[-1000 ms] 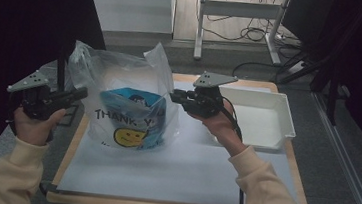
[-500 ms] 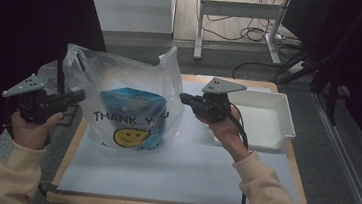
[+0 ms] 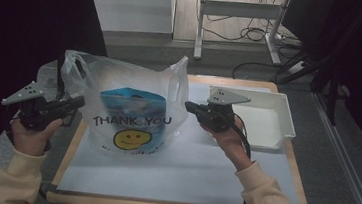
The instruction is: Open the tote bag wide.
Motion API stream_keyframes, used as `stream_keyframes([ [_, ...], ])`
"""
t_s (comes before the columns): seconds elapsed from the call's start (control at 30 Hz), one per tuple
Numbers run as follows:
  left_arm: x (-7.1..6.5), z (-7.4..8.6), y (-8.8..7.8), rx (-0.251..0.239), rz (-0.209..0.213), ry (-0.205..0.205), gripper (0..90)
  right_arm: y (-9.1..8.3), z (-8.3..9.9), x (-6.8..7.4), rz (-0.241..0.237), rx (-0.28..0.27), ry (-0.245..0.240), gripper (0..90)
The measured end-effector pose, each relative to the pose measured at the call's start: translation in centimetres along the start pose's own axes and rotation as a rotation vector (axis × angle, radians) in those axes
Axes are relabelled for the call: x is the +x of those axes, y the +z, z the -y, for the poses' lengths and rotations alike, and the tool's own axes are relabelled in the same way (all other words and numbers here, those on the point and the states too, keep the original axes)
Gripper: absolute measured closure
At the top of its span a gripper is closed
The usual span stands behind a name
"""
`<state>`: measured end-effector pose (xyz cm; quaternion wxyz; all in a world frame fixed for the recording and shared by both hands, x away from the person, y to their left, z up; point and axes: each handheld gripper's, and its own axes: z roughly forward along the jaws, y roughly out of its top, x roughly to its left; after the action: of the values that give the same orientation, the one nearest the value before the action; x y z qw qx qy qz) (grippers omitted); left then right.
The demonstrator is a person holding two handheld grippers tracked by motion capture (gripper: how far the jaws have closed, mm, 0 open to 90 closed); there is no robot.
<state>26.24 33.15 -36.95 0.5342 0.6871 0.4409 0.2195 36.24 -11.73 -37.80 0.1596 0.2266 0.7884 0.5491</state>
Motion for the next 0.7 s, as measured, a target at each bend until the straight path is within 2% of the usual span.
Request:
stream_keyframes([
  [0.3, -0.1, 0.8, -0.1, 0.000, 0.004, -0.004, 90.0, -0.1, 1.0, 0.2, 0.002, 0.003, 0.004, 88.8],
  [0.6, 0.0, 1.9, 0.0, -0.001, 0.011, -0.027, 90.0, 0.3, 2.5, 0.3, -0.008, 0.012, 0.024, 88.8],
  [0.7, -0.3, 2.5, 0.0, -0.004, 0.007, -0.025, 90.0, 0.3, 2.8, 0.4, -0.011, 0.011, 0.028, 88.8],
])
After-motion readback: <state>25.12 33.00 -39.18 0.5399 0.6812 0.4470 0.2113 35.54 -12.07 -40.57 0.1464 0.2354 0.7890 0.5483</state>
